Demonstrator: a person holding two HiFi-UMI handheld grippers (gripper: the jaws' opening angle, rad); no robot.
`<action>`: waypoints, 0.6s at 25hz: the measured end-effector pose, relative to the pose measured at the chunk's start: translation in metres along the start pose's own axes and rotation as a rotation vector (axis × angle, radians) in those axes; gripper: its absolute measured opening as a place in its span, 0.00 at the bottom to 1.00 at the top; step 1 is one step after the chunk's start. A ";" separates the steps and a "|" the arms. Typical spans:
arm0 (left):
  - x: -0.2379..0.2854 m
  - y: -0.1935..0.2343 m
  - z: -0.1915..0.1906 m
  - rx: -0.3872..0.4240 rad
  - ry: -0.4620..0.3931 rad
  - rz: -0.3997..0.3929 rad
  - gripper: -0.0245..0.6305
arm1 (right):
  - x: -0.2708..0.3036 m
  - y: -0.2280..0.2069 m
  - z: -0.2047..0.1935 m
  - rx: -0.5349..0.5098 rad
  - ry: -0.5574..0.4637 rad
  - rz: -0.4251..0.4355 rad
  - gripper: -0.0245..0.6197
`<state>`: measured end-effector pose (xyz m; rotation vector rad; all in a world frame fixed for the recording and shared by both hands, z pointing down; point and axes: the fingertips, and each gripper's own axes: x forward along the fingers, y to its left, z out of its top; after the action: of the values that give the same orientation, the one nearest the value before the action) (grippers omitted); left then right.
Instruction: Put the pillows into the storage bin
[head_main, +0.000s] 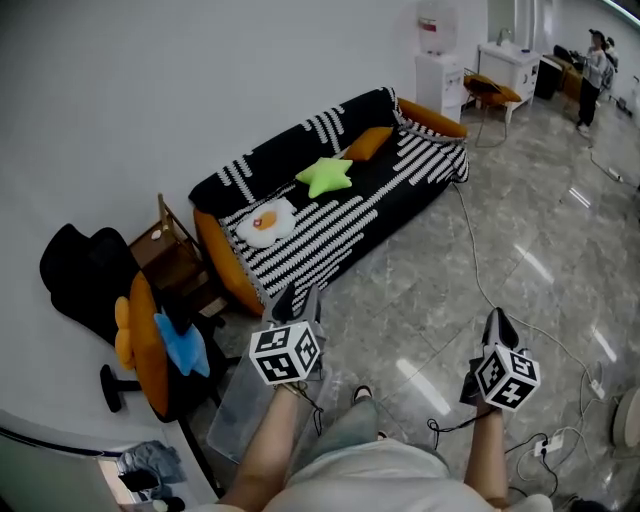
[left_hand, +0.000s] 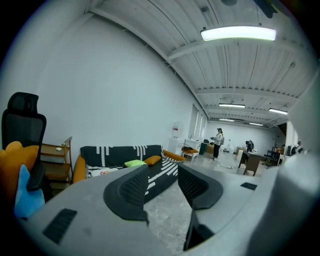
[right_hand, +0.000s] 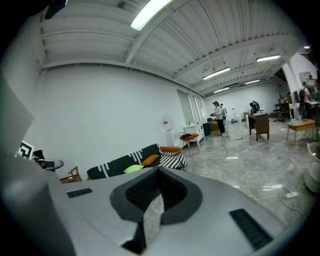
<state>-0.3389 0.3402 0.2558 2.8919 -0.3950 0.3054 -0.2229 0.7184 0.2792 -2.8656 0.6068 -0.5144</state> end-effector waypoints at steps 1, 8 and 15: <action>0.008 0.001 0.000 -0.002 0.003 -0.001 0.32 | 0.008 0.000 0.001 0.000 0.002 -0.002 0.04; 0.096 0.017 0.007 -0.026 0.017 -0.011 0.32 | 0.084 0.004 0.012 -0.011 0.021 -0.016 0.04; 0.217 0.041 0.053 0.005 0.013 -0.016 0.32 | 0.201 0.023 0.061 -0.044 0.028 -0.022 0.04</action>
<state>-0.1364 0.2371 0.2628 2.8948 -0.3692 0.3228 -0.0371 0.6186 0.2770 -2.9145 0.5986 -0.5519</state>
